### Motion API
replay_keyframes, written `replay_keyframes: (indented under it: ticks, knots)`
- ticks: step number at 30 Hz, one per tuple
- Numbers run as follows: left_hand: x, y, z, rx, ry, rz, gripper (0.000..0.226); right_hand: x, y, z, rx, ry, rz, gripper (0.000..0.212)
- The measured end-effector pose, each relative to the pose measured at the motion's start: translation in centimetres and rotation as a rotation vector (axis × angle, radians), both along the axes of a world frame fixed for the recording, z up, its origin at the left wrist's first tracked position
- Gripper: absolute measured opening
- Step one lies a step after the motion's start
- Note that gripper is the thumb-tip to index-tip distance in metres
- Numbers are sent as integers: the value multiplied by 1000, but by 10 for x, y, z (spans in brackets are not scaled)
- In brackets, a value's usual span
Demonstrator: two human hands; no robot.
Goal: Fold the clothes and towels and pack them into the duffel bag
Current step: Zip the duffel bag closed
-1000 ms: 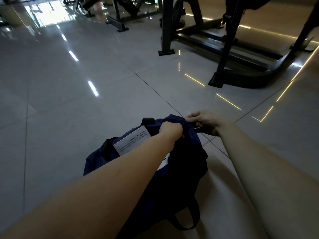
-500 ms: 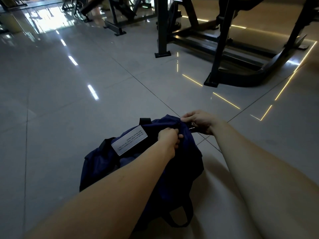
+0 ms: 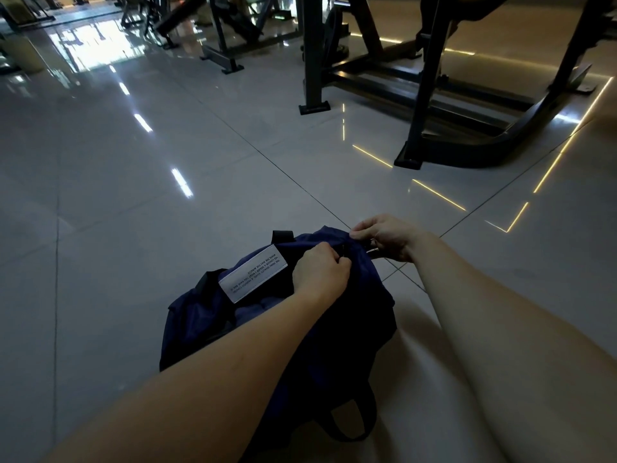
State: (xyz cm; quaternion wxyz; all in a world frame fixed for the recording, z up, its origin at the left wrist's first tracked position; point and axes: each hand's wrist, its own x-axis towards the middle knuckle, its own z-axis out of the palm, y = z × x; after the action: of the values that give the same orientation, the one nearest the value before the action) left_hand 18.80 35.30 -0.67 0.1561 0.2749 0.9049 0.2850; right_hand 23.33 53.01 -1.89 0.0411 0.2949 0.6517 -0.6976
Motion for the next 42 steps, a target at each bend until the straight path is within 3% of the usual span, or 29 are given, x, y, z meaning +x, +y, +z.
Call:
replay_keyframes:
  ticks: [2, 7, 10, 13, 15, 19, 28, 33, 37, 42]
  knots:
    - [-2, 0, 0, 60, -23, 24, 11, -1, -2, 1, 11, -9, -7, 18]
    - [-8, 5, -4, 406, -309, 299, 6, -7, -6, 4, 49, -32, -64, 13]
    - [-9, 4, -2, 491, -533, 346, 10, -5, -8, 5, -27, -31, -25, 32]
    - [-9, -1, 3, 489, -659, 313, 11, -2, -7, 6, -59, -29, 30, 35]
    - [-9, -2, 2, 461, -648, 270, 3, -2, -7, 5, -57, -17, 15, 37]
    - [-11, 0, -2, 385, -498, 219, 12, -3, -9, 3, -78, 1, 10, 41]
    - [-20, -6, -2, 232, -201, 45, 21, 5, -10, 0, -153, 30, 26, 20]
    - [-25, -7, 8, 306, -235, 87, 14, 5, -10, 1, -113, 33, 24, 14]
    - [-36, -12, 22, 221, -499, 140, 13, 6, -5, -3, -57, 6, -25, 15]
    - [-50, -42, 28, 310, -671, 215, 4, 8, -2, 0, 55, -36, -65, 17]
